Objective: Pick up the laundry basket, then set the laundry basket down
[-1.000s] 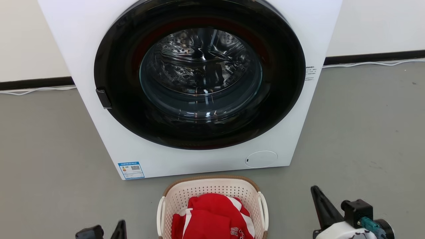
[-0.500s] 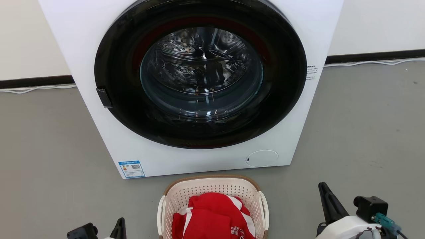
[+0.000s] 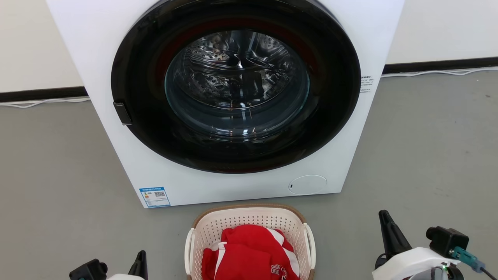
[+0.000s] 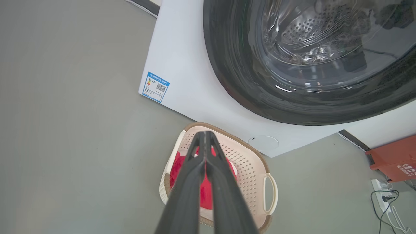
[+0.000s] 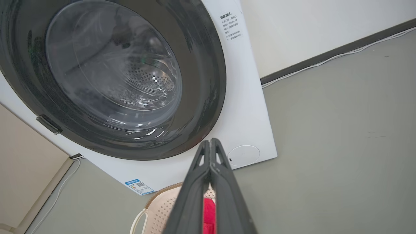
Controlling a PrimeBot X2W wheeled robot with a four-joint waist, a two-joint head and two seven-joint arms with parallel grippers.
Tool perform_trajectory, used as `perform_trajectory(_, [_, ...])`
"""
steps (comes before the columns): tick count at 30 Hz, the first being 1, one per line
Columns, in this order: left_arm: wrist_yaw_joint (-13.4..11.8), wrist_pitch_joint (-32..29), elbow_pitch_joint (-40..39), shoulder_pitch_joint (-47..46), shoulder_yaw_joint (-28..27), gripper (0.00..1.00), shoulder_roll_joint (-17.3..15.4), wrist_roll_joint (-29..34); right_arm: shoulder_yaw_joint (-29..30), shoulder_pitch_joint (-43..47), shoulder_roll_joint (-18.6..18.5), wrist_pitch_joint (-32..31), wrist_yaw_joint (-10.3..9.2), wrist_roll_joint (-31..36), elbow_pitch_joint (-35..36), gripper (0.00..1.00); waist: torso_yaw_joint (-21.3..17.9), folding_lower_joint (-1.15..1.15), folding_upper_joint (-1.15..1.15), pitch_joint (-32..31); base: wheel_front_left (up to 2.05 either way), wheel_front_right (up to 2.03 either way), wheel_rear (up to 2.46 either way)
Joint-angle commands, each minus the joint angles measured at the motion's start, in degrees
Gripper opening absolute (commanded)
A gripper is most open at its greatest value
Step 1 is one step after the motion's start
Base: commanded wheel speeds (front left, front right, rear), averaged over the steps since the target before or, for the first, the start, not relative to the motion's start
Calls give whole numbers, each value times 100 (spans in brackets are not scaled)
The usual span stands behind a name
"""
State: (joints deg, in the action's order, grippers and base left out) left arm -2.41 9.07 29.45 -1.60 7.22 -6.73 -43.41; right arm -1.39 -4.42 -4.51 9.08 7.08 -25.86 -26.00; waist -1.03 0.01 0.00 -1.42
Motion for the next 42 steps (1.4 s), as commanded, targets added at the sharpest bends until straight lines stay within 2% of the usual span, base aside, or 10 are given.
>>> perform_trajectory(1, [68, -33, -188, -250, -123, 0, -22, -144, 33, -176, -20, -33, 11, -185, 201, 0, 2, -1, 0, 2, 0, 0, 0])
perform_trajectory(42, [476, -709, -786, -343, -679, 0, 158, -2236, 370, -176, 61, -709, 24, -3036, 642, 0, 47, -1, 0, 72, 0, 0, 0])
